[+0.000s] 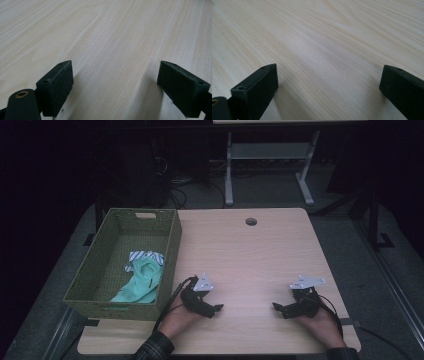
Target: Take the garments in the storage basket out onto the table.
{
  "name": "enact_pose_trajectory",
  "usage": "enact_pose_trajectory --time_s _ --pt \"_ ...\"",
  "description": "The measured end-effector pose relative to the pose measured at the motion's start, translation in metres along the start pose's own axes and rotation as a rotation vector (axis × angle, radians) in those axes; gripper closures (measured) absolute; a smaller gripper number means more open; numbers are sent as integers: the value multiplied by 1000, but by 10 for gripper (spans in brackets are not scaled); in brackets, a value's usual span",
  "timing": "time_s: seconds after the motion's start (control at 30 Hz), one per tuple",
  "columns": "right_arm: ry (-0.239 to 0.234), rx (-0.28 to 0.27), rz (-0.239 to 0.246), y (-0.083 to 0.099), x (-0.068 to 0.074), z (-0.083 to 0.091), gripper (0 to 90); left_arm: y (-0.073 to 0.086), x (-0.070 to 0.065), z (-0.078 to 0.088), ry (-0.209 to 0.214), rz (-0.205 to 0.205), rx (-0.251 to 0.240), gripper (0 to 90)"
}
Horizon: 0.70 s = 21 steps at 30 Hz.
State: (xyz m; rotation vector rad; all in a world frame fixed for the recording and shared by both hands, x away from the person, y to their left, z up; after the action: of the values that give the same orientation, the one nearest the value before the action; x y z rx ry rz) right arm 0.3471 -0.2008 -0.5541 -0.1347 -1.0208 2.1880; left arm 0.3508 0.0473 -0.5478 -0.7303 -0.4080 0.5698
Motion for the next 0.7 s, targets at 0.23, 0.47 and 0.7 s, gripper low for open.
enact_pose_trajectory --time_s 0.23,0.47,0.7 --pt "0 2 -8 0 1 0 17 0 1 0 -6 -12 27 130" --pt "0 2 -8 0 1 0 17 -2 3 1 7 -12 78 135" --pt "-2 3 -7 1 1 0 16 -4 8 3 1 -4 99 134"
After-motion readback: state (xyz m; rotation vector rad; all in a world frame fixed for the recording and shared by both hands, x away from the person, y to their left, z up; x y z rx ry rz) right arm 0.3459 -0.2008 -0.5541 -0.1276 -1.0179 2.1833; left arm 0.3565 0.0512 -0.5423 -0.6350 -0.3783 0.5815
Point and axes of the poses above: each handheld gripper's, and its own axes: z roughly backward along the jaws, y roughly out of its underside, x roughly to its left, the point moved 10 cm from there along -z, roughly forward along the jaws, and after that the axes turned 13 degrees about -y, right-handed, at the moved point
